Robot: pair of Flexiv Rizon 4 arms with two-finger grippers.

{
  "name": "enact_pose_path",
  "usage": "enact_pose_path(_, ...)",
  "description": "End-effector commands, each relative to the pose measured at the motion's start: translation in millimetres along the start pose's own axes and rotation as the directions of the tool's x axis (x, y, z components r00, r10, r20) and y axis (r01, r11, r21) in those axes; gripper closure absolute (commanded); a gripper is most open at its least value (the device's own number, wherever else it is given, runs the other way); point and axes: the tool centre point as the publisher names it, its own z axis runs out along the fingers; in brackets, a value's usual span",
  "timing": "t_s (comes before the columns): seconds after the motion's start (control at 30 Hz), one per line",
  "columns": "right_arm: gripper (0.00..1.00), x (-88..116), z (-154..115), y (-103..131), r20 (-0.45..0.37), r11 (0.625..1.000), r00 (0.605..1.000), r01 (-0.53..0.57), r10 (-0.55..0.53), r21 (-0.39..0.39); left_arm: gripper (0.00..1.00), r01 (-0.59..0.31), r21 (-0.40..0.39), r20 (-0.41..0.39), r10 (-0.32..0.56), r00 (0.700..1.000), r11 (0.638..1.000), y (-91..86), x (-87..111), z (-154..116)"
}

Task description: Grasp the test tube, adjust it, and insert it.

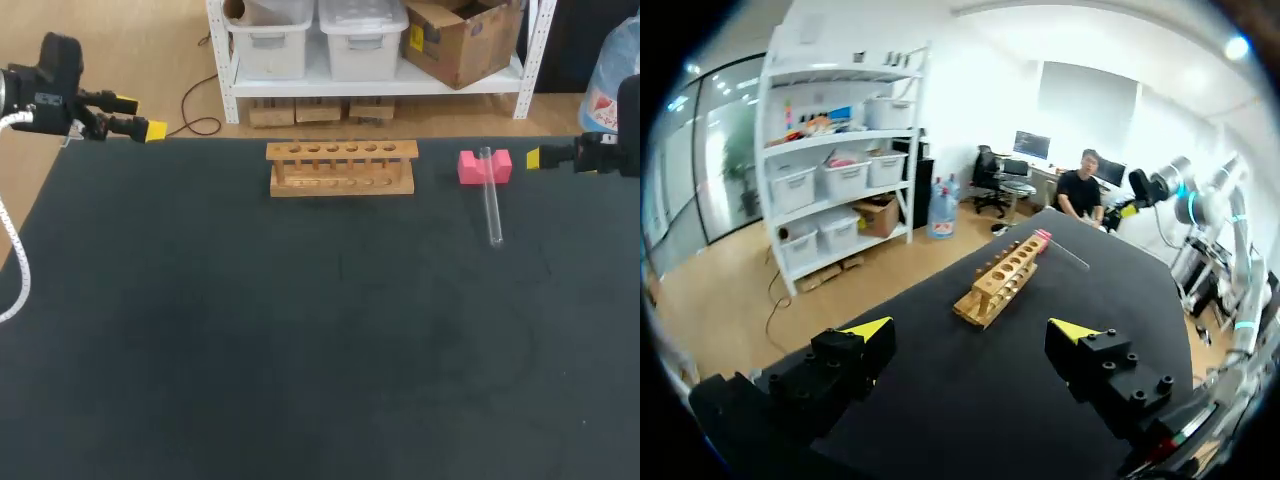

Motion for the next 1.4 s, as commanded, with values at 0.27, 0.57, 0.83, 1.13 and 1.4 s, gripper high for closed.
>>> enact_pose_path(0.27, 0.0, 0.2, -1.1, 1.5, -0.001, 1.0, 1.0, 0.0, 0.0, 0.008, 0.0, -0.212, 0.406, 0.153, 0.163, 0.975, 0.889, 10.1, 16.7, 32.1)
enact_pose_path(0.57, 0.0, 0.2, -1.1, 1.5, -0.001, 1.0, 1.0, 0.0, 0.0, 0.008, 0.0, -0.221, 0.415, 0.183, 0.157, 0.971, 0.883, 12.4, 15.6, 51.5)
enact_pose_path(0.83, 0.0, 0.2, -1.1, 1.5, -0.001, 1.0, 1.0, 0.0, 0.0, 0.008, 0.0, -0.23, 0.413, 0.183, 0.167, 0.969, 0.881, 8.2, 16.7, 65.3)
enact_pose_path(1.13, 0.0, 0.2, -1.1, 1.5, -0.001, 1.0, 1.0, 0.0, 0.0, 0.008, 0.0, -0.234, 0.412, 0.187, 0.17, 0.968, 0.881, 7.4, 14.9, 67.6)
enact_pose_path(1.4, 0.0, 0.2, -1.1, 1.5, -0.001, 1.0, 1.0, 0.0, 0.0, 0.008, 0.0, -0.234, 0.412, 0.187, 0.17, 0.968, 0.881, 7.4, 14.9, 67.6)
